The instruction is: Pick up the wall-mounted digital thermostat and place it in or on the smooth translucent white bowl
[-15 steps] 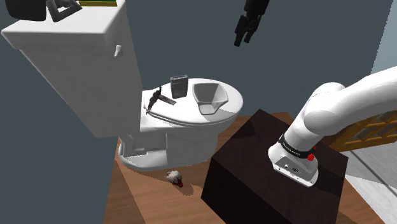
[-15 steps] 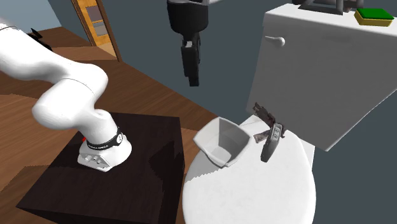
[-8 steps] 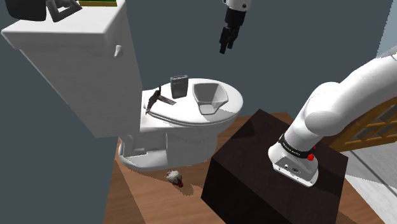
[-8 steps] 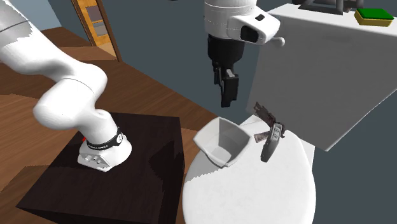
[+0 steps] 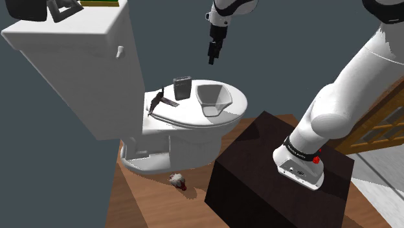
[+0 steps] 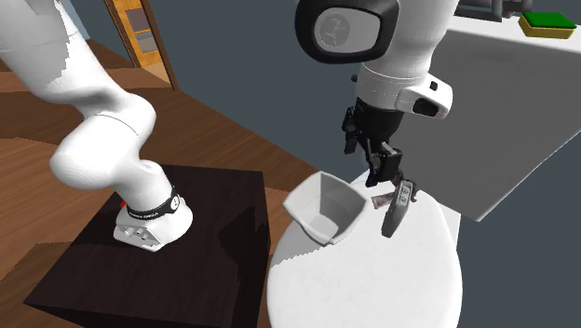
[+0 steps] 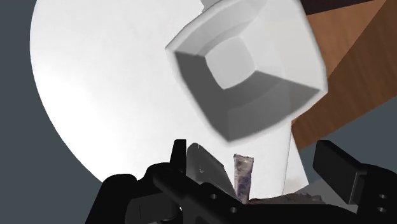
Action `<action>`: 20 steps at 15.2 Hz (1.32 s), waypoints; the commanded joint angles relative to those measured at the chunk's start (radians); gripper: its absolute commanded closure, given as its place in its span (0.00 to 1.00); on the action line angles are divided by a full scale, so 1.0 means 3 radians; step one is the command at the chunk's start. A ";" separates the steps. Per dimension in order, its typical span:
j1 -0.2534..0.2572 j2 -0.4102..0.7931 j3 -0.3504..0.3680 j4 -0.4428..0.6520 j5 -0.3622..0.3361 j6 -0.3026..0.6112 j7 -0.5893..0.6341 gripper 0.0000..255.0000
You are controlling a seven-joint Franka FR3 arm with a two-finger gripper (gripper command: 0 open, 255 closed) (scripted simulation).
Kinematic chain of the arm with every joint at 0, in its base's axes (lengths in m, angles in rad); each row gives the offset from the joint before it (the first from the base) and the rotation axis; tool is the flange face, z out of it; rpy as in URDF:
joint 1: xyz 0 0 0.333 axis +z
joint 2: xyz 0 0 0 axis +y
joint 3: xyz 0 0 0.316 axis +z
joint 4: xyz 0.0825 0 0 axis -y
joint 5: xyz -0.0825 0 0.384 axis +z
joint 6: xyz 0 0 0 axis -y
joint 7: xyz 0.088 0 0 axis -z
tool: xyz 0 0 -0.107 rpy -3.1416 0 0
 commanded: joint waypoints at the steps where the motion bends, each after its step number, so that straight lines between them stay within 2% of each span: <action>1: 0.0012 0.0266 -0.0002 0.0164 0.0016 0.0066 -0.0146 0.00; 7: 0.0025 0.1052 0.0052 0.0729 0.0045 0.0184 -0.0501 0.00; 14: 0.0028 0.1945 0.0153 0.1533 0.0007 0.0175 -0.0814 0.00; 20: 0.0025 0.2045 0.0160 0.1406 0.0020 0.0400 -0.0822 0.00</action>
